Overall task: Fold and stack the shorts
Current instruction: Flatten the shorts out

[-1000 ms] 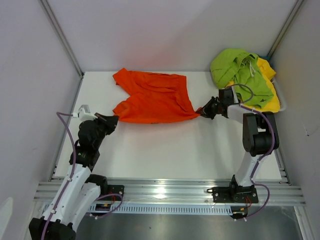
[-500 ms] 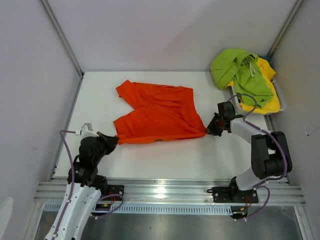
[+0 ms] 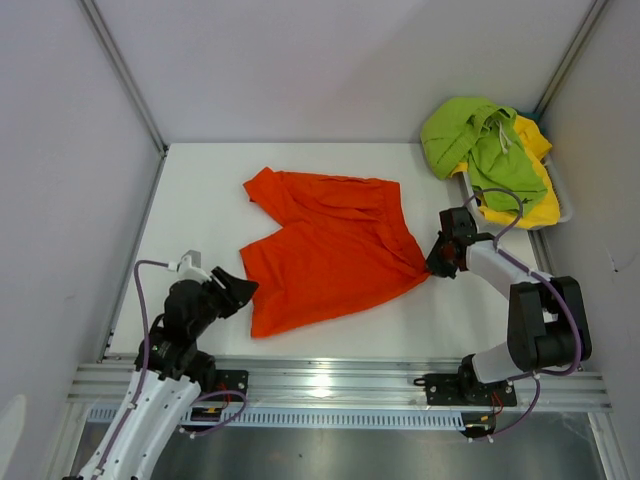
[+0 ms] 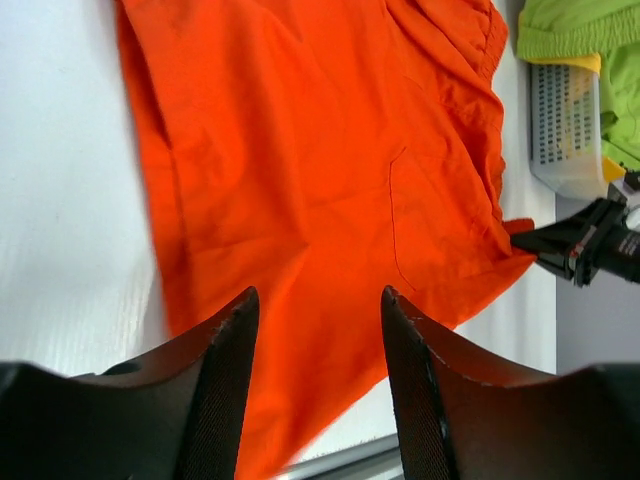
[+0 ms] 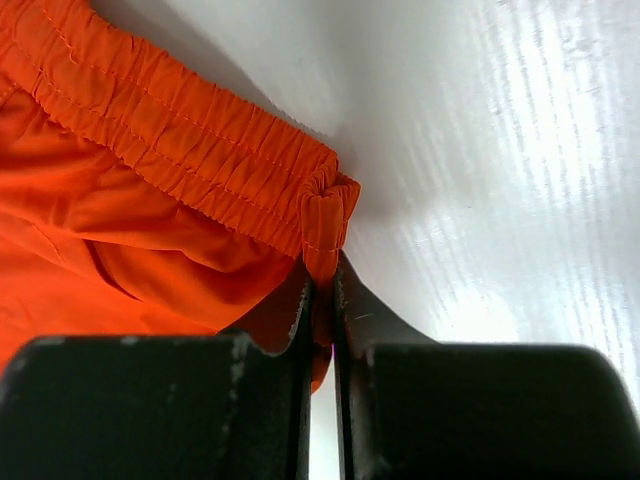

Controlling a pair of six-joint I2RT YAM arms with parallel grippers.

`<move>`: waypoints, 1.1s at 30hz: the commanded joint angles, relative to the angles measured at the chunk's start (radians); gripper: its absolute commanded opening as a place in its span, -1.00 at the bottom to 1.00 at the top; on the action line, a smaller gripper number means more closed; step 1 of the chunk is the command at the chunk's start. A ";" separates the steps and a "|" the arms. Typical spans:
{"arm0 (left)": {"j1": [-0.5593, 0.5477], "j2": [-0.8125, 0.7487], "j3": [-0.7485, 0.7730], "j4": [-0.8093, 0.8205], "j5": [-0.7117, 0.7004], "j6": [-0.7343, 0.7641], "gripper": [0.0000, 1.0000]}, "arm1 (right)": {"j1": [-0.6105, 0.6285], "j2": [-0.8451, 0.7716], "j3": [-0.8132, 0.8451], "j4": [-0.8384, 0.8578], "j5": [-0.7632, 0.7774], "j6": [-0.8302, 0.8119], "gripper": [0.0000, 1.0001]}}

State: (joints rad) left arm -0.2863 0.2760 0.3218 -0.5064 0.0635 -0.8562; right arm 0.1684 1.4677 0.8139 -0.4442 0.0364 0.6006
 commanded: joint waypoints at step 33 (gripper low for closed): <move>0.179 1.251 0.825 0.399 -0.104 0.146 0.98 | -0.018 0.448 0.689 0.216 -0.210 -0.225 0.33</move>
State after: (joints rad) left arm -0.1356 1.4582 1.0382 -0.1898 -0.0929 -0.7513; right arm 0.1486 1.8385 1.4044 -0.2577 -0.1284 0.3988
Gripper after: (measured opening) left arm 0.990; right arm 0.667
